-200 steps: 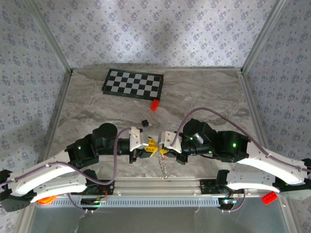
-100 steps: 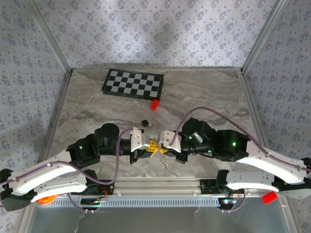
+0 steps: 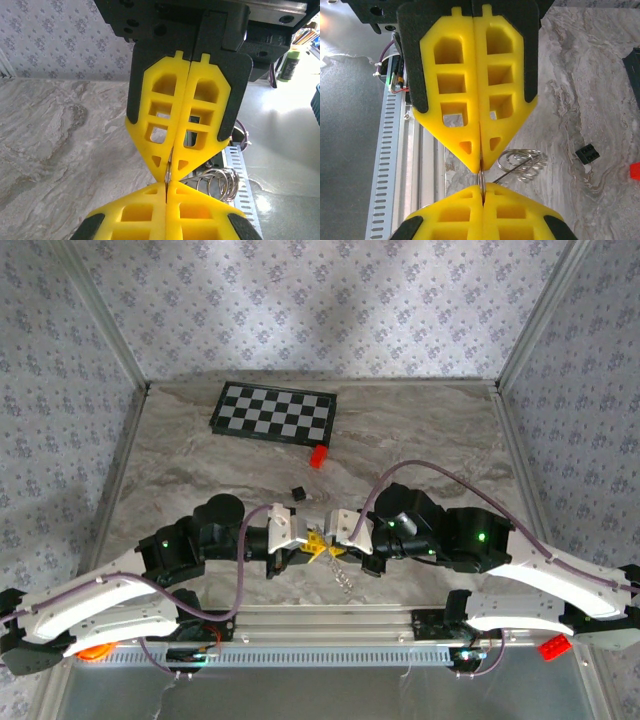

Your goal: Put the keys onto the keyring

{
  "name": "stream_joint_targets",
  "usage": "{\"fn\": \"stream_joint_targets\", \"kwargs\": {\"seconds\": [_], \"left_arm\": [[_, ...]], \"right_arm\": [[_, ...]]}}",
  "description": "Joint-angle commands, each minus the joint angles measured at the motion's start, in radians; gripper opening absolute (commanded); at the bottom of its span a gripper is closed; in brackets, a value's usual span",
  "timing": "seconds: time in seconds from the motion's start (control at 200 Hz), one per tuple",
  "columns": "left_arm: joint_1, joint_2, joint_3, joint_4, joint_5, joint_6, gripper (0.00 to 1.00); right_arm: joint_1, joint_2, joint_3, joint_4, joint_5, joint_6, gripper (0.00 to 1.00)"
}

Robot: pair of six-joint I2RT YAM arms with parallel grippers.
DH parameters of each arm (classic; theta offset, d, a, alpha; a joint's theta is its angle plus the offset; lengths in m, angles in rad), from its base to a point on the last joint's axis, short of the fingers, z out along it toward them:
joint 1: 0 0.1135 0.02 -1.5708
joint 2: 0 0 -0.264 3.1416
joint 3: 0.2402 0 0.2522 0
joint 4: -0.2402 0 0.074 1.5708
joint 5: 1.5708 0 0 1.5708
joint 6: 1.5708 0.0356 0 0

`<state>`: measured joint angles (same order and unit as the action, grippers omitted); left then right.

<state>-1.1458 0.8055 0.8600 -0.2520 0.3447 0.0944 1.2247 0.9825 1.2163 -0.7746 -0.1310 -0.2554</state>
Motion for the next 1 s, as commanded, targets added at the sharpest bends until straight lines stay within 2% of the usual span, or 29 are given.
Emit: {"fn": "stream_joint_targets", "kwargs": {"seconds": [0.0,0.19,0.315,0.4,0.69,0.855,0.994], "left_arm": [[0.003,-0.022,-0.009,0.032,0.007,0.003,0.00],[0.003,-0.057,-0.030,0.082,0.014,-0.006,0.00],[0.003,-0.078,-0.057,0.143,0.014,-0.023,0.00],[0.004,-0.085,-0.081,0.188,0.017,-0.039,0.00],[0.003,-0.107,-0.134,0.317,0.011,-0.069,0.00],[0.003,-0.116,-0.155,0.390,0.007,-0.073,0.00],[0.004,-0.112,-0.158,0.426,0.015,-0.075,0.00]], "right_arm": [[0.013,-0.002,0.016,0.062,-0.041,-0.001,0.00],[0.012,-0.015,0.008,0.083,-0.038,0.013,0.00],[0.010,-0.039,-0.011,0.110,-0.039,0.035,0.18],[0.009,-0.059,-0.032,0.135,-0.051,0.052,0.23],[0.000,-0.127,-0.091,0.163,-0.058,0.077,0.26],[-0.007,-0.161,-0.111,0.169,-0.062,0.095,0.33],[-0.011,-0.183,-0.129,0.202,-0.047,0.102,0.32]]}}
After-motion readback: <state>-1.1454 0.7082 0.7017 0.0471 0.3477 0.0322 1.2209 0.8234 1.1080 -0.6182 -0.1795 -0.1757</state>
